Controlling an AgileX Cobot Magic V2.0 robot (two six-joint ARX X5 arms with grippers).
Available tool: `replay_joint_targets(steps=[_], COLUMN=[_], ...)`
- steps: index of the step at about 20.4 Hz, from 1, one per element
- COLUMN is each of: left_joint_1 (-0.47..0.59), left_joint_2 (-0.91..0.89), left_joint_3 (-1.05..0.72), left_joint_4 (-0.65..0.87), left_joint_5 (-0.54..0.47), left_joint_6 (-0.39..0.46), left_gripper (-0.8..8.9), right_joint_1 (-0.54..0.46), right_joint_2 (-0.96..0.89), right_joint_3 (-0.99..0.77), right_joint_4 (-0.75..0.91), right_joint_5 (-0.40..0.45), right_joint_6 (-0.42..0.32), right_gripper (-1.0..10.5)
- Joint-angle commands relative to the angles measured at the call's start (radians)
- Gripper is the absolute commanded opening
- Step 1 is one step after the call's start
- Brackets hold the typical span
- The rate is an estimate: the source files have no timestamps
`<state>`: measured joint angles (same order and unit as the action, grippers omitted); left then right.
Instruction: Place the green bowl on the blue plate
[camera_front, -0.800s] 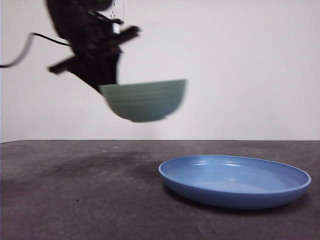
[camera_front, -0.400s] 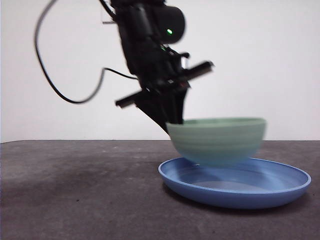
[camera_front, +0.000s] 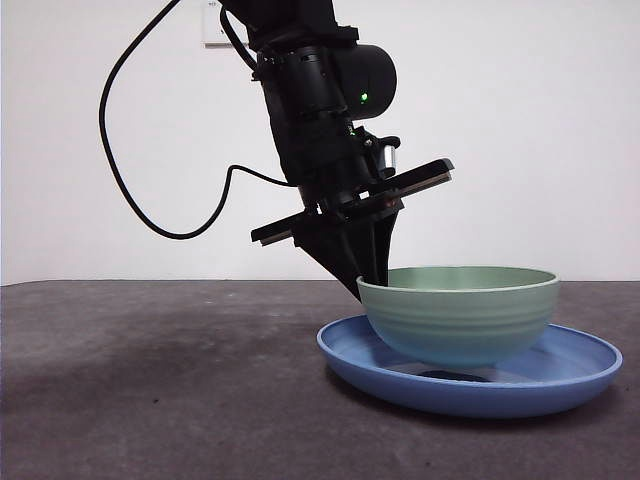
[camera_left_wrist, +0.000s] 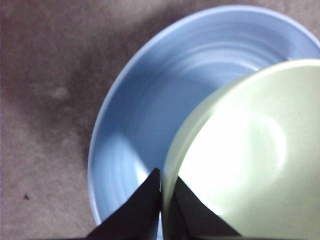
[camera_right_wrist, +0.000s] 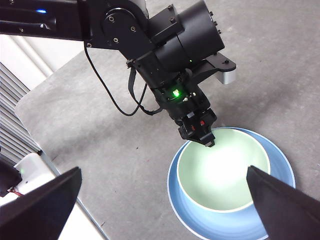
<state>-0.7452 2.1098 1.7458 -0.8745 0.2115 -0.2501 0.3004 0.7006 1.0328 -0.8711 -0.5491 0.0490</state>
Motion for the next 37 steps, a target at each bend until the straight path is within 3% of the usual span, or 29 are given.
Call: replay_joint_targets(steps=[1,3,9,12,17,21,25,29,37], left_joint_1=[-0.016,-0.015,-0.013,0.005,0.011,0.005,0.006,0.011,0.011], left_joint_2=[0.014,0.014,0.013,0.013,-0.063,-0.216,-0.367,-0.561,-1.077], left_joint_3=[0.028,0.028,0.033,0.104,0.214,0.212,0.206,0.082,-0.480], left_joint_4=[0.015,0.018,0.014,-0.113,-0.379,-0.411,-0.503,-0.426,-0.090], left_joint_5=[0.002,0.002,0.002,0.002,0.002,0.001,0.002,0.002,0.002], left_joint_6=[-0.004,-0.005,-0.005,0.050,0.223,0.243,0.301,0.303,0.248], left_gripper=[0.30,0.94,4.18,5.24,5.36,6.30,6.26,6.26,6.26], right_joint_1=[0.004,0.004,0.004,0.004,0.004,0.004,0.004,0.004,0.004], right_joint_2=[0.003,0.003,0.003,0.003,0.003,0.003,0.003,0.003,0.004], right_joint_3=[0.019,0.019,0.019,0.019,0.019,0.019,0.019,0.019,0.019], right_joint_4=[0.009,0.008,0.002,0.002,0.002,0.002,0.003,0.002,0.002], right_joint_5=[-0.001,-0.001,-0.001,-0.001,-0.001,-0.001,-0.001,-0.001,-0.001], right_joint_6=[-0.001,-0.001,0.000,0.000,-0.001,0.000,0.000,0.000,0.000], right_gripper=[5.5,5.5,5.5,5.5,5.5,5.5,5.5,5.5,5.5])
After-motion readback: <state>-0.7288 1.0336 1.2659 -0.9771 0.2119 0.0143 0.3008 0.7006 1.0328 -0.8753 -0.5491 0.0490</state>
